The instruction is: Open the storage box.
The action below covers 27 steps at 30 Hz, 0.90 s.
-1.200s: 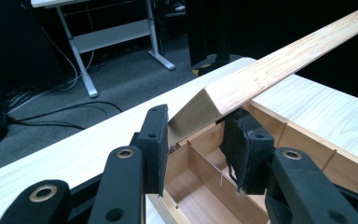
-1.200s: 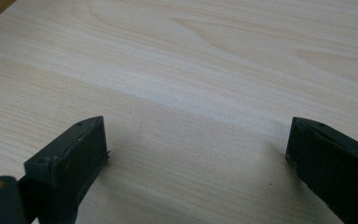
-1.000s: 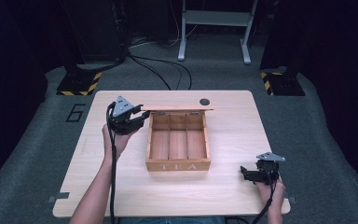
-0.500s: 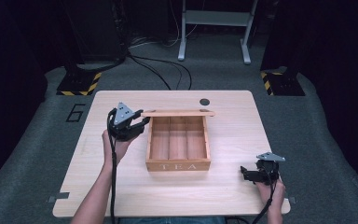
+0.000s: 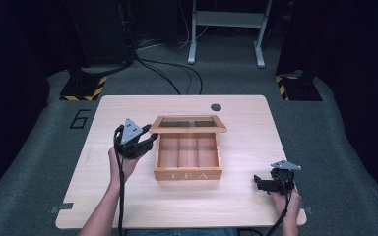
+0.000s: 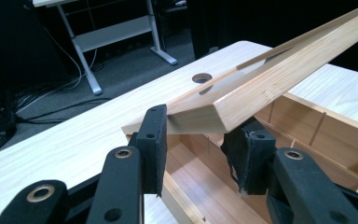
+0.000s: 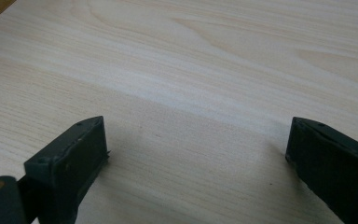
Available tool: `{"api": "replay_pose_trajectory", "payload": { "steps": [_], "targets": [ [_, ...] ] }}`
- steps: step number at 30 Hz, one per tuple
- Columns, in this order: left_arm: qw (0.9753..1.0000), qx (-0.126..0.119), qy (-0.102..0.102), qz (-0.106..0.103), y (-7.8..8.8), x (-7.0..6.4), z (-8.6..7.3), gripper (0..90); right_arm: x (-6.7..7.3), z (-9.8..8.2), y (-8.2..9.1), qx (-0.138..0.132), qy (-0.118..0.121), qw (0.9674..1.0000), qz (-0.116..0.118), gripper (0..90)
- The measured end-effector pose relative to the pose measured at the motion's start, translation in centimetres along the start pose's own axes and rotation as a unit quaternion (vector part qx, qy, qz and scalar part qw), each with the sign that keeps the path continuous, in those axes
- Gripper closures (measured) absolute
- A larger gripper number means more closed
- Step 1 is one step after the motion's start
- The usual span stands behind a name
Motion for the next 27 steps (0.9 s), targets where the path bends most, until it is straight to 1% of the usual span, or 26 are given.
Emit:
{"api": "replay_pose_trajectory", "payload": {
  "steps": [1, 2, 3, 4, 6, 7, 8, 9, 11, 13, 14, 17, 18, 19, 20, 21, 23, 24, 25, 26, 27],
  "targets": [
    [1.0000, 0.000, -0.002, 0.000, 0.1, -0.1, -0.2, 59.9, 0.0, 0.0, 0.0, 0.000, -0.002, 1.0000, -0.001, 4.8],
    [1.0000, -0.006, 0.002, 0.003, 0.0, -0.2, -0.2, 59.9, 0.0, 0.0, 0.0, -0.001, -0.003, 1.0000, -0.001, 4.8],
    [1.0000, -0.002, -0.002, 0.001, 0.2, -0.2, -0.4, 59.8, 0.0, 0.0, 0.0, -0.001, 0.000, 1.0000, 0.000, 4.8],
    [1.0000, -0.004, 0.001, 0.002, 0.2, -0.3, -0.5, 59.8, 0.1, 0.0, 0.0, -0.002, -0.005, 1.0000, -0.001, 4.8],
    [1.0000, -0.001, -0.001, 0.001, 0.3, -0.4, -0.7, 59.7, 0.0, 0.0, 0.0, 0.000, 0.000, 1.0000, 0.000, 4.8],
    [1.0000, -0.003, 0.001, 0.002, 0.3, -0.5, -0.9, 59.7, 0.1, 0.0, 0.0, -0.002, -0.005, 1.0000, -0.001, 4.8],
    [1.0000, -0.002, -0.001, 0.002, 0.4, -0.5, -1.1, 59.7, 0.0, 0.0, 0.0, -0.001, -0.003, 1.0000, -0.001, 4.8],
    [1.0000, 0.000, 0.002, 0.001, 0.5, -0.6, -1.2, 59.6, 0.0, 0.0, 0.0, 0.000, 0.000, 1.0000, 0.000, 4.7],
    [1.0000, -0.003, 0.003, 0.002, 0.6, -0.8, -1.5, 59.6, 0.1, 0.0, 0.0, -0.002, -0.005, 1.0000, -0.001, 4.8],
    [1.0000, 0.000, 0.003, 0.001, 0.7, -1.0, -1.9, 59.6, 0.0, 0.0, 0.0, 0.000, -0.001, 1.0000, 0.000, 4.8],
    [1.0000, 0.000, 0.003, 0.001, 0.8, -1.0, -2.0, 59.7, 0.1, 0.0, 0.0, -0.001, -0.005, 1.0000, -0.001, 4.7],
    [1.0000, 0.001, 0.006, 0.001, 1.0, -1.2, -2.6, 59.9, 0.1, 0.0, 0.0, -0.001, -0.005, 1.0000, -0.001, 4.7],
    [1.0000, -0.002, 0.008, 0.003, 1.0, -1.3, -2.7, 59.8, 0.0, 0.0, 0.0, 0.000, 0.000, 1.0000, 0.000, 4.8],
    [1.0000, -0.004, 0.008, 0.003, 1.0, -1.4, -2.8, 59.8, 0.0, 0.0, 0.0, -0.001, -0.003, 1.0000, -0.001, 4.8],
    [0.9999, -0.002, 0.012, 0.003, 1.1, -1.5, -3.1, 59.8, 0.1, 0.0, 0.0, -0.002, -0.005, 1.0000, -0.001, 4.8],
    [0.9999, -0.003, 0.012, 0.002, 1.1, -1.5, -3.2, 59.8, 0.0, 0.0, 0.0, 0.000, -0.001, 1.0000, 0.000, 4.8],
    [0.9998, 0.000, 0.020, 0.000, 1.3, -1.7, -3.7, 59.8, 0.1, 0.0, 0.0, -0.001, -0.004, 1.0000, -0.001, 4.8],
    [0.9999, 0.001, 0.017, 0.000, 1.3, -1.7, -3.9, 59.8, 0.0, 0.0, 0.0, -0.001, -0.003, 1.0000, -0.001, 4.8],
    [0.9998, 0.003, 0.020, -0.001, 1.3, -1.8, -4.1, 59.8, 0.0, 0.0, 0.0, 0.000, 0.000, 1.0000, 0.000, 4.8],
    [0.9998, 0.000, 0.021, 0.000, 1.3, -1.9, -4.2, 59.8, 0.0, 0.0, 0.0, 0.000, -0.002, 1.0000, 0.000, 4.8],
    [0.9998, 0.004, 0.019, -0.003, 1.4, -1.9, -4.4, 59.9, 0.1, 0.0, 0.0, -0.001, -0.004, 1.0000, -0.001, 4.8]
  ]
}}
Point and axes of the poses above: each handheld gripper's, and its own axes: y roughly backward along the jaws, z roughly out of its top, x roughly to its left, the point moved 9 cm from there along -y, roughly forward along the jaws, and after that the axes turned 11 degrees about -x, right-handed, at the moved point
